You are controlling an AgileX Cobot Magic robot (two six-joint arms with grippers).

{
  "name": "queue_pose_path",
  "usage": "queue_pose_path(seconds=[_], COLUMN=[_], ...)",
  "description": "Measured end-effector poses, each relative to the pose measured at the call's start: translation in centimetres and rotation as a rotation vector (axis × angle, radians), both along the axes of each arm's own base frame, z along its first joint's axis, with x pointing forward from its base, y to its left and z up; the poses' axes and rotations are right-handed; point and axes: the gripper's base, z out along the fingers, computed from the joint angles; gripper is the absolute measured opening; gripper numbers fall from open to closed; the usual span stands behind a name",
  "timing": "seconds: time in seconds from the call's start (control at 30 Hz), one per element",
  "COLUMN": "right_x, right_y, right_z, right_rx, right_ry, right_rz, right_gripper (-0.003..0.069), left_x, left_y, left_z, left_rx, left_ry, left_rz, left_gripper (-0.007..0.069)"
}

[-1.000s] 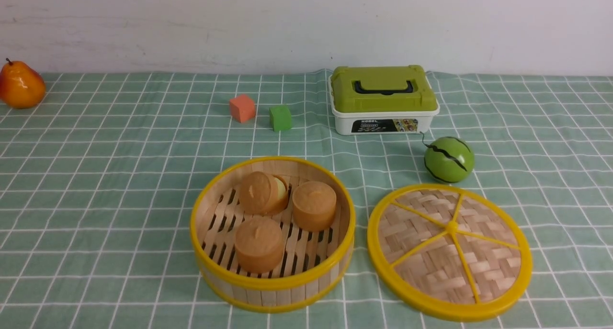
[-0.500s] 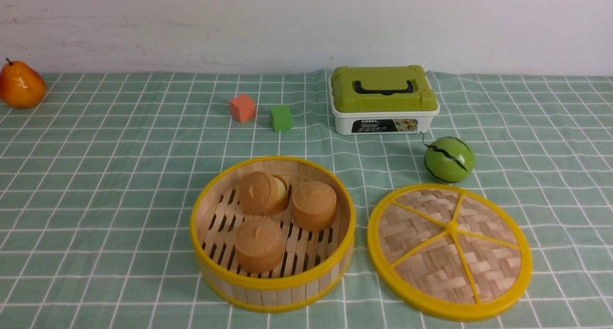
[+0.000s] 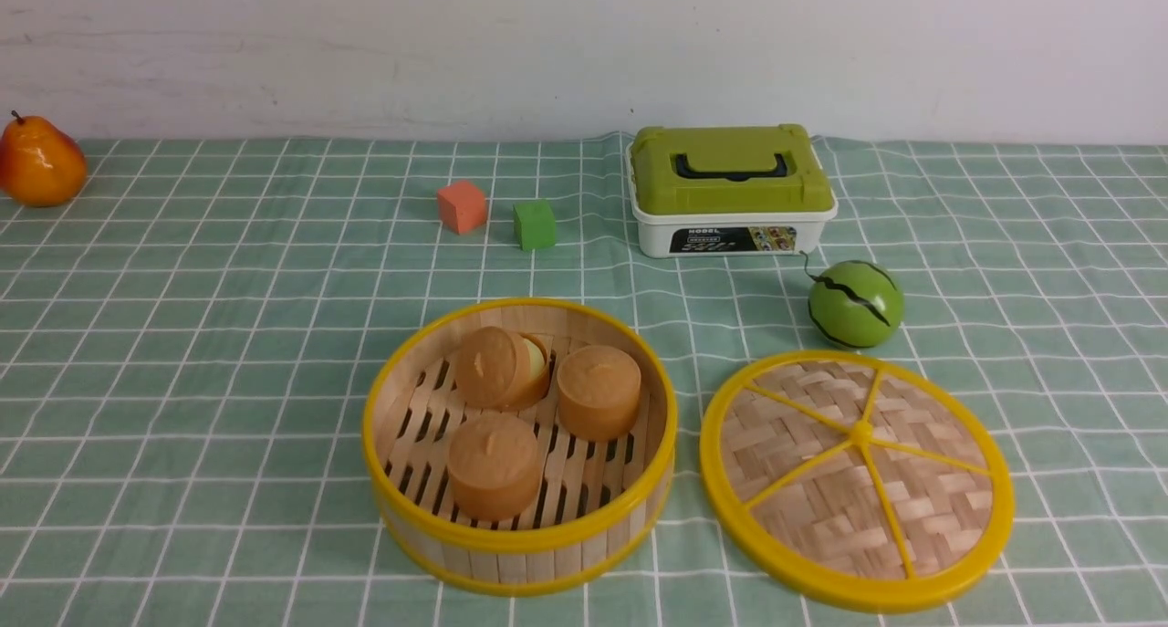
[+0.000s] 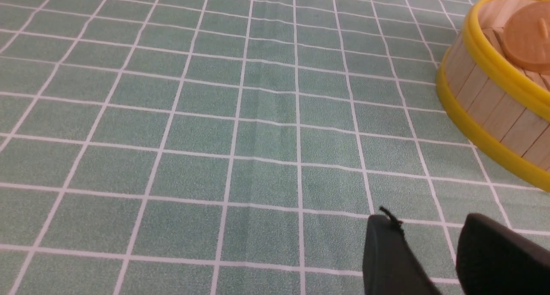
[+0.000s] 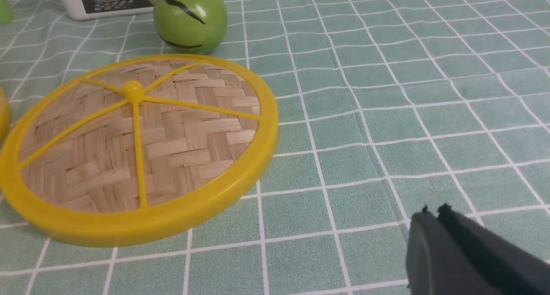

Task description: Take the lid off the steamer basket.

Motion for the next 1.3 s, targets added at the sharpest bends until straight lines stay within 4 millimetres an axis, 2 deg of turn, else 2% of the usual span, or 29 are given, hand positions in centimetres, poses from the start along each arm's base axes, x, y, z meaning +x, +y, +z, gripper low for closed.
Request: queue_pose_path(seconds=[1.3], right_x=[0.0], right_y=[0.0], right_z=[0.0], right_rx=[0.0], right_ry=[0.0], right_rz=[0.0], right_gripper=[0.0025], left_x=[0.0], left_y=[0.0], left_z=[0.0], left_rx=[0.0], left_ry=[0.0], left_rz=[0.0], left_gripper=[0.0239])
